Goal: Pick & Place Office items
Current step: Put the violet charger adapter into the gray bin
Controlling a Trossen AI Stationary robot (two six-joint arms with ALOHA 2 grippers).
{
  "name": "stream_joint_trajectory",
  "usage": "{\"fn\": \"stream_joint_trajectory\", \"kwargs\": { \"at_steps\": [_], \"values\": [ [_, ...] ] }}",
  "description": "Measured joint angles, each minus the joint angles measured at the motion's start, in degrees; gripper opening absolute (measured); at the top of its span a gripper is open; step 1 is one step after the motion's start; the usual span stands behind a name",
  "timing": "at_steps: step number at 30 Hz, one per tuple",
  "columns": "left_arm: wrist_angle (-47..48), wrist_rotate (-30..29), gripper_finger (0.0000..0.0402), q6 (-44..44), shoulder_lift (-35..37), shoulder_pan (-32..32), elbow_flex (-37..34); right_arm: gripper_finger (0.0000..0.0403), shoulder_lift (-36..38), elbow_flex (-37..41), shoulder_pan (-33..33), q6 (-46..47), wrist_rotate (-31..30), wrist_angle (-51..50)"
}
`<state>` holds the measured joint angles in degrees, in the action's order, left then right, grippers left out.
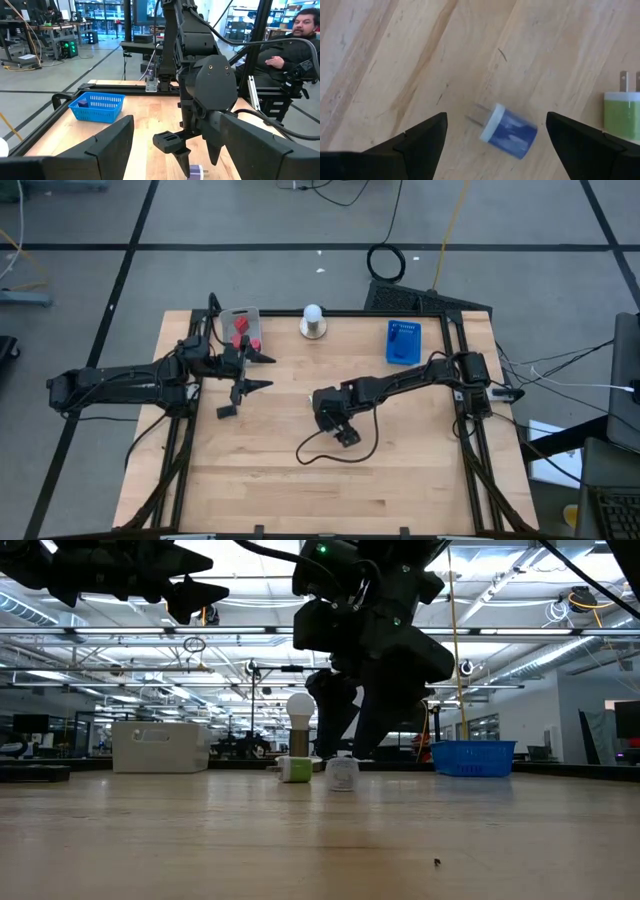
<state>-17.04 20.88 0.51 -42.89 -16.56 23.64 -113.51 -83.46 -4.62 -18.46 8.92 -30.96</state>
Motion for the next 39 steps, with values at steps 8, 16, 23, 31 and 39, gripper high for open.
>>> {"fn": "stream_joint_trajectory", "kwargs": {
  "at_steps": [8, 16, 23, 31, 39],
  "values": [
    [0.02, 0.00, 0.0298, -0.24, 0.00, 0.60, 0.00, 0.0331, 0.00, 0.00, 0.27, 5.73, -0.01, -0.05],
    [0.04, -0.01, 0.0298, -0.79, 0.00, 1.77, 0.00, 0.0332, 0.00, 0.00, 0.59, 14.60, -0.01, 1.65],
    [0.43, 0.00, 0.0298, -0.80, 0.00, 2.69, 0.00, 0.0332, 0.00, 0.00, 0.90, 20.99, -0.08, 1.68],
    [0.94, 0.01, 0.0298, -1.70, 0.00, 3.69, 0.00, 0.0332, 0.00, 0.00, 0.27, 24.95, 0.23, 5.50],
    [0.94, 0.00, 0.0298, -1.70, 0.00, 3.89, 0.00, 0.0335, 0.00, 0.00, -1.60, 27.03, 2.00, 7.77]
  ]
}}
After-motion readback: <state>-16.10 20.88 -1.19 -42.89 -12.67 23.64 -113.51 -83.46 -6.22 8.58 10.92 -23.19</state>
